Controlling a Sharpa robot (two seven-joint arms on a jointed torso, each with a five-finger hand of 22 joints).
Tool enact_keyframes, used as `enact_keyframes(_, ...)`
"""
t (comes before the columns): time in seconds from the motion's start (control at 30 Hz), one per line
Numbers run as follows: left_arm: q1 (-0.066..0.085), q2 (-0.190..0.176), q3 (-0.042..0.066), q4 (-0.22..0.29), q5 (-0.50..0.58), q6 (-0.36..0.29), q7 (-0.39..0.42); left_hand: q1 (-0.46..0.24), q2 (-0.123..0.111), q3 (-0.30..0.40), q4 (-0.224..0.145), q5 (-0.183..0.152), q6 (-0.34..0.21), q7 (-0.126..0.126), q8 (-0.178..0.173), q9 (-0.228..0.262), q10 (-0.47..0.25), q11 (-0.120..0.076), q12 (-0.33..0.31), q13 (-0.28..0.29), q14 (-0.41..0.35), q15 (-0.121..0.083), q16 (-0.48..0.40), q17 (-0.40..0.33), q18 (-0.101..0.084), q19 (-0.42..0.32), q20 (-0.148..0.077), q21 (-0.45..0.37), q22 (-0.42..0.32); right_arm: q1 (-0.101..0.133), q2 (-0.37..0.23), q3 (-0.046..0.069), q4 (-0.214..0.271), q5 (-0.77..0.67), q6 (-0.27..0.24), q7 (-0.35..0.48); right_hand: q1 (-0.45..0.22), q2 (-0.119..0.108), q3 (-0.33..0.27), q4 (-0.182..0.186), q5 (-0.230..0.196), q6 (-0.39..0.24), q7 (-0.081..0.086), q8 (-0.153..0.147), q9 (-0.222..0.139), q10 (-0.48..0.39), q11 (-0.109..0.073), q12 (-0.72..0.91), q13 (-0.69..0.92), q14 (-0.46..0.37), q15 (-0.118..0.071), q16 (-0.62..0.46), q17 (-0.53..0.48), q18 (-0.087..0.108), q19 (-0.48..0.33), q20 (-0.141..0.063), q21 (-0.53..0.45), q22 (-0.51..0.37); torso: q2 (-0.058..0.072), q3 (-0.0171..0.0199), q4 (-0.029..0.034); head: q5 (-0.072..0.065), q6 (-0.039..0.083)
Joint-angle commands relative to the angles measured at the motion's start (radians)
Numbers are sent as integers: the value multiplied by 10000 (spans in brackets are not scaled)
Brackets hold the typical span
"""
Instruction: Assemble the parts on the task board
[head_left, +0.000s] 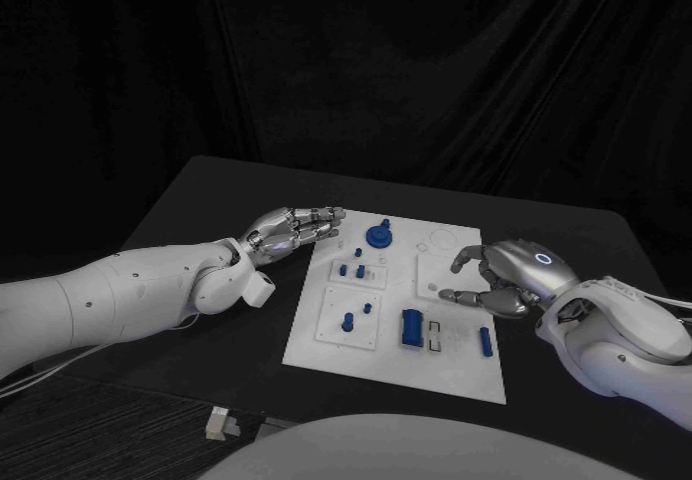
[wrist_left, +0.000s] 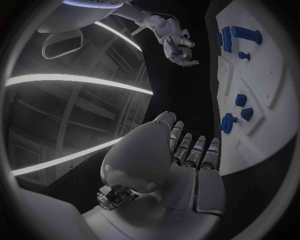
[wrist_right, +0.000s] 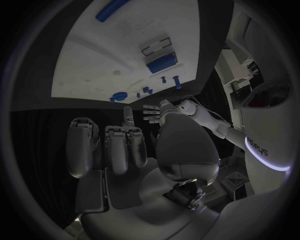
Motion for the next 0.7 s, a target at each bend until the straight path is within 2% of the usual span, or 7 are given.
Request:
enact_keyframes(0.03,-14,20,10,11,74,99,250,-26,-34,62,-11,42,-7,50,33,10,1,49,39,3,-7,78,66,16,-133,55,0,-10,7,114,-54,-8,-57,792,829,-795,188,60,49,21,565,175,-9,120,136,1080,-30,25,2628,1052,-25,24,2635,-116,307,-73,-302,2063,-3,-4,11,-17,0)
enact_keyframes(0.27,-14,42,10,1,74,120,234,-61,-55,133,-18,44,48,79,46,17,42,103,87,11,-10,61,73,16,-124,55,1,-10,-5,230,-14,-10,-385,1559,2362,-1693,677,187,119,-70,664,1148,-160,347,425,1080,-43,25,2628,1052,-26,24,2635,-45,156,-61,-618,1965,-6,-11,13,-13,0)
enact_keyframes(0.3,-14,46,10,-1,74,121,236,-61,-55,133,-18,44,48,79,46,17,42,103,87,11,-10,61,73,16,-124,55,1,-10,-5,237,-4,-10,-435,1634,2610,-1825,762,223,99,-35,437,1918,-352,338,525,1080,-202,25,2628,1052,-144,24,2635,-45,165,-139,-594,1972,-6,-10,11,-24,0)
enact_keyframes(0.37,-15,50,10,-2,74,119,243,-61,-55,133,-18,44,48,79,46,17,42,103,87,11,-10,61,73,16,-124,55,1,-10,-5,245,21,-11,-514,1730,2954,-2006,1042,190,123,-161,66,2382,-482,84,522,1080,-302,25,2628,1052,-242,24,2635,-52,182,-241,-555,1984,-3,-7,12,-47,0)
enact_keyframes(0.4,-15,50,10,1,74,118,247,-66,-58,144,-19,44,18,83,44,14,47,109,92,12,-10,59,74,16,-124,53,2,-11,-10,245,41,-11,-556,1778,3150,-2139,1395,190,245,-302,-494,3121,-674,-308,473,1080,-474,25,2628,1052,-407,24,2635,-91,246,-381,-402,2030,-2,-4,12,-53,0)
enact_keyframes(0.5,-15,38,10,14,74,111,261,-66,-58,144,-19,44,18,83,44,14,47,109,92,12,-10,59,74,16,-124,53,2,-11,-10,240,80,-12,-609,1833,3495,-2392,1428,121,280,-277,-976,3724,-751,-791,479,1080,-550,25,2628,1052,-481,24,2635,-160,376,-471,-88,2123,10,-4,11,-64,0)
enact_keyframes(0.7,-15,28,10,22,74,108,269,-74,-69,169,-26,46,6,73,39,12,55,130,100,12,-5,58,82,17,-123,60,1,-9,-4,224,154,-14,-660,1875,4271,-2965,693,140,77,22,-1410,4394,-844,-1041,724,1080,-622,25,2628,1052,-547,24,2635,-164,387,-541,-42,2129,20,-2,9,-74,0)
